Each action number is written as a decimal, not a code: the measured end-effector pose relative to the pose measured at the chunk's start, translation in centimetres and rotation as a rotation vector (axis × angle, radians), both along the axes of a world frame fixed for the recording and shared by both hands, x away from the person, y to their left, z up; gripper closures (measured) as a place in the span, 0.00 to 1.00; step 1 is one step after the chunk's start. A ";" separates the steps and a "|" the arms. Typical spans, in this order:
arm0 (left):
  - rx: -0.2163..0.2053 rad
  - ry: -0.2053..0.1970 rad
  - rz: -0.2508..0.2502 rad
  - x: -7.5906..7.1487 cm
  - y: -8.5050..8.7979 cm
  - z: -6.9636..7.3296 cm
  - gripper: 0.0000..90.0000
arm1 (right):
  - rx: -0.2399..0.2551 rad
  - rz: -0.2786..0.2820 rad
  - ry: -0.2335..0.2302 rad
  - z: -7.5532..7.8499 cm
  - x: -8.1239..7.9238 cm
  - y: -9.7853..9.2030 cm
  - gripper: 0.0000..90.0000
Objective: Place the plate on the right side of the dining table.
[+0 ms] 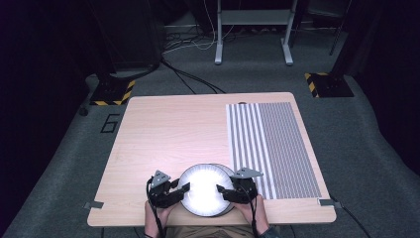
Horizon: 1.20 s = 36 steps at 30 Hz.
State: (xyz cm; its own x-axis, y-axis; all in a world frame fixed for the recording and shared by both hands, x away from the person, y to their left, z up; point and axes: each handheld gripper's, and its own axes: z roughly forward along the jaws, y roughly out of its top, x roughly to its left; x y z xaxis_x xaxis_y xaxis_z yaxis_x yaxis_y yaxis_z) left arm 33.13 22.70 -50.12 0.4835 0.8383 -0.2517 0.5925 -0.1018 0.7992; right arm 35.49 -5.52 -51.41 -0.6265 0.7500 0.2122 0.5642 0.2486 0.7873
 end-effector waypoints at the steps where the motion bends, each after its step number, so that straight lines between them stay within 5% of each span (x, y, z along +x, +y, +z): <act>1: -0.004 -0.001 -0.003 0.0 0.0 0.0 0.65 | 0.002 -0.006 -0.001 0.0 0.0 -0.1 0.51; 22: -0.048 -0.009 0.063 -0.5 -0.6 -0.4 0.70 | 0.055 -0.084 -0.012 -0.4 0.3 -0.7 0.74; 36: -0.060 -0.041 0.108 -0.9 -0.9 -0.4 0.74 | 0.171 -0.119 0.021 -0.7 0.5 -1.5 0.84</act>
State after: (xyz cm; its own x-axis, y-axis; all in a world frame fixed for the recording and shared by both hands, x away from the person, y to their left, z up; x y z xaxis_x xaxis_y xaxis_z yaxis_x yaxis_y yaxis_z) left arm 32.27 21.75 -50.56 0.4020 0.8703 -0.2846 0.5639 0.0096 0.8258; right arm 35.98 -7.03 -52.12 -0.5294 0.7705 0.3551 0.5986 0.0427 0.7999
